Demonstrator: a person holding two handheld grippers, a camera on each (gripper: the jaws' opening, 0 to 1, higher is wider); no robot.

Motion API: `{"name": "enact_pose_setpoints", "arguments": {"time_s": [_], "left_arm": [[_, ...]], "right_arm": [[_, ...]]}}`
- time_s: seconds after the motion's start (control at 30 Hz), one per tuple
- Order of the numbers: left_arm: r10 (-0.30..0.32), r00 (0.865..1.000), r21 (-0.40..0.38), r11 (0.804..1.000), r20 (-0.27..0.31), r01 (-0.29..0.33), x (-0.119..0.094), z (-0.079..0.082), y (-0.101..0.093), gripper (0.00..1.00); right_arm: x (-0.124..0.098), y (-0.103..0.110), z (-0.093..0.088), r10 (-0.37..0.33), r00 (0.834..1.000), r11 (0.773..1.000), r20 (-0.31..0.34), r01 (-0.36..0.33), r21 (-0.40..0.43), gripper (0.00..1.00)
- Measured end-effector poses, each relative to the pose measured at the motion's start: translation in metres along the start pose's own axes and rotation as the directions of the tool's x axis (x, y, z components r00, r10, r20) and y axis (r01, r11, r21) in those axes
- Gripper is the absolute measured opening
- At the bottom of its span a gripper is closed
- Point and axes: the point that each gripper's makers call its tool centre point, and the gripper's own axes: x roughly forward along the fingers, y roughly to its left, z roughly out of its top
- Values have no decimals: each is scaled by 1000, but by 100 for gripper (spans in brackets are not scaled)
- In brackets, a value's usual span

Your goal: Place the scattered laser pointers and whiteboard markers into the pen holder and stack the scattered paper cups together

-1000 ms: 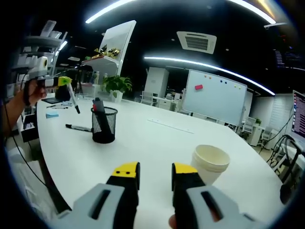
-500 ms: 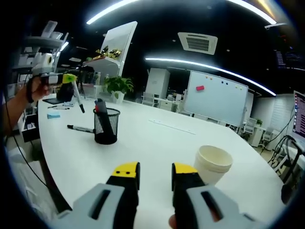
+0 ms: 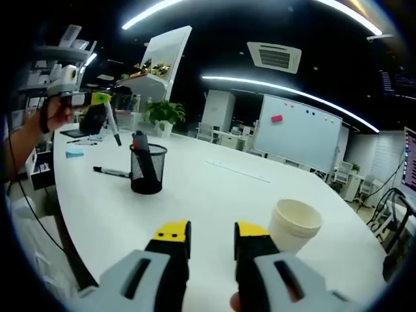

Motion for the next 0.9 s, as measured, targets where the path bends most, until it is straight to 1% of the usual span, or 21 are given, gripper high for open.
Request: {"name": "enact_pose_setpoints", "arguments": {"time_s": [0.43,0.9], "left_arm": [[-33,999,21,999,34,32,12,18,-12,11],[-62,996,38,997,59,60,25,28,-21,11]], "right_arm": [[0,-3,-1,-4,1000,1000,-1,4,0,27],[-3,-7,0,-14,1000,1000,-2,14,-3,27]]}}
